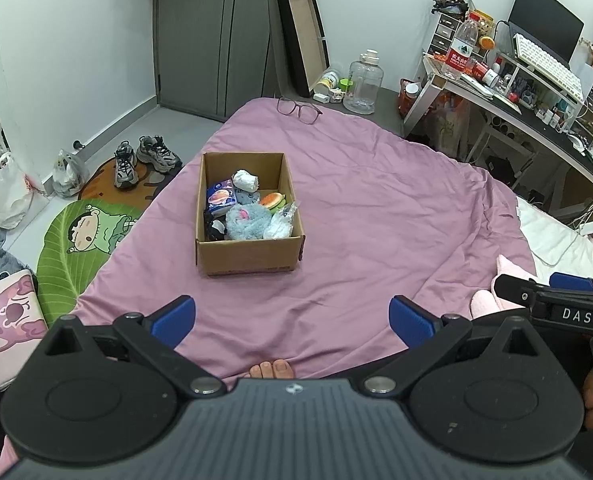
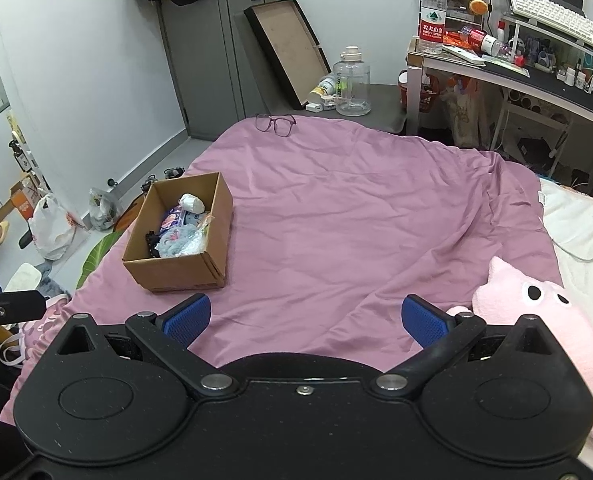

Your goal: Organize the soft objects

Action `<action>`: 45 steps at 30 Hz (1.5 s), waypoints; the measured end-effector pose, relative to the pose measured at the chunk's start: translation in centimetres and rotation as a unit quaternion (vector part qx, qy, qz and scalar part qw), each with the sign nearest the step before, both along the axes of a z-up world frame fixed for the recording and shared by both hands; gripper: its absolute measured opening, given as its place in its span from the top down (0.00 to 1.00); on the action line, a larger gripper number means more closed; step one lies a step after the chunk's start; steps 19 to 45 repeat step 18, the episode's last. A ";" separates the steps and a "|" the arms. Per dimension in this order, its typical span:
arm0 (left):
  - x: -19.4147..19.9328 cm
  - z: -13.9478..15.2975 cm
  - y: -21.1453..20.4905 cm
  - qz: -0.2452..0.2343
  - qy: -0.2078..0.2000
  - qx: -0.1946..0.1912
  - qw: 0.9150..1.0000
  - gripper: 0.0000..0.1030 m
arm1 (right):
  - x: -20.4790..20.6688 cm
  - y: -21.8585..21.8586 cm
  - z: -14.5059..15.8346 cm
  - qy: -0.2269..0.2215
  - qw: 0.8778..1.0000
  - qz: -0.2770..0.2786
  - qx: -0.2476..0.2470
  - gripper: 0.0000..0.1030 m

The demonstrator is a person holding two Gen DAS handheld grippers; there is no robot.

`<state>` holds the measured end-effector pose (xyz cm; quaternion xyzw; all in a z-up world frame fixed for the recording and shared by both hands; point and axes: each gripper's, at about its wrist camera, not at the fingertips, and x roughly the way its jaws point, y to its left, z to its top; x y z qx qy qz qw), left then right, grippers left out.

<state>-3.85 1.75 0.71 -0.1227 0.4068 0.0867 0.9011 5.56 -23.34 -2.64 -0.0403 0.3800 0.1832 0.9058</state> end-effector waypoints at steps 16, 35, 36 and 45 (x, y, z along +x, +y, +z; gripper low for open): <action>0.6 -0.1 -0.6 0.002 -0.004 0.023 1.000 0.01 | 0.8 0.9 -0.4 -0.015 0.999 -0.012 -0.038 0.00; 0.8 -0.2 -0.4 0.001 -0.004 0.019 1.000 0.01 | 1.2 0.9 -0.6 -0.012 0.999 -0.015 -0.039 0.00; 0.8 -0.2 -0.4 0.001 -0.004 0.019 1.000 0.01 | 1.2 0.9 -0.6 -0.012 0.999 -0.015 -0.039 0.00; 0.8 -0.2 -0.4 0.001 -0.004 0.019 1.000 0.01 | 1.2 0.9 -0.6 -0.012 0.999 -0.015 -0.039 0.00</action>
